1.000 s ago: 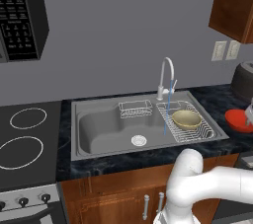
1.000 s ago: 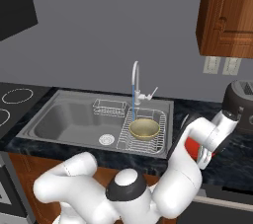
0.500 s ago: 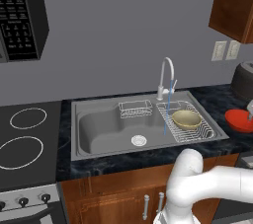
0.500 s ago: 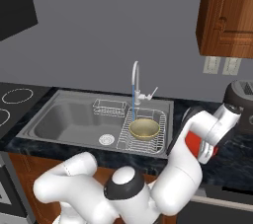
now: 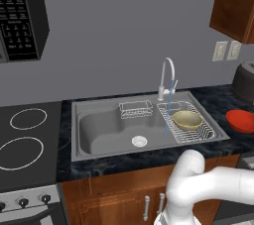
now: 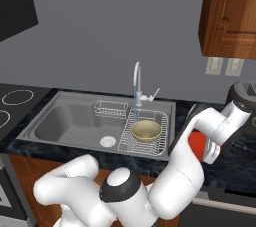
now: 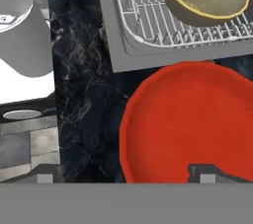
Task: Rinse each bowl for a few seconds and place them down in the sink or on the counter.
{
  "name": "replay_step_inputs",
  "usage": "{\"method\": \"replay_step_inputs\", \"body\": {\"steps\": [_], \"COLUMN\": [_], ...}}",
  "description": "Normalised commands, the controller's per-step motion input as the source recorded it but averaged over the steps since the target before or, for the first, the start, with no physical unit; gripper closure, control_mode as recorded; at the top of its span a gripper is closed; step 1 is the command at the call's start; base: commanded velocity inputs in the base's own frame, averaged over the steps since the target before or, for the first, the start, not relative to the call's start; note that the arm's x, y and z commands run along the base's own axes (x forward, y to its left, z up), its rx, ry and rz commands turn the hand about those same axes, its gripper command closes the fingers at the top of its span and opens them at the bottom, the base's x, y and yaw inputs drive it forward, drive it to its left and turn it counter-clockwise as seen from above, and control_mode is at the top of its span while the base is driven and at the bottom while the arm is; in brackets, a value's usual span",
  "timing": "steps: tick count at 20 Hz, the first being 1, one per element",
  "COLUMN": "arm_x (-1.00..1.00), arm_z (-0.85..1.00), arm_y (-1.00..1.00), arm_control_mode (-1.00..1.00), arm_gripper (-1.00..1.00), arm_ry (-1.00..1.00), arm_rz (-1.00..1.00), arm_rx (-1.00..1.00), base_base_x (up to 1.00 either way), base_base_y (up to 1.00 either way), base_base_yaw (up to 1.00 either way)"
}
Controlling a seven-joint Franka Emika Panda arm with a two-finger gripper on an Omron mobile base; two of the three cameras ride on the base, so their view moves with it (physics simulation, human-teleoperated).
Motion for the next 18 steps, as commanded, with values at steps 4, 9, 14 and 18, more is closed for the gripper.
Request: {"method": "replay_step_inputs", "body": {"steps": [4,9,14,18], "arm_x": [-0.35,-0.26,-0.22,-0.3], "arm_z": [0.25,0.46,0.59,0.62], "arm_y": [0.0,0.0,0.06,0.26], "arm_control_mode": [-1.0,-1.0,-1.0,-1.0], "arm_gripper": [-1.0,-1.0,-1.0,-1.0], "arm_ry": [-0.18,-0.13,-0.09,-0.11], "arm_rz": [0.0,0.0,0.0,0.0], "arm_rx": [0.0,0.0,0.04,0.02], "base_base_x": [0.0,0.0,0.0,0.0], "base_base_y": [0.0,0.0,0.0,0.0], "base_base_yaw": [0.0,0.0,0.0,0.0]}}
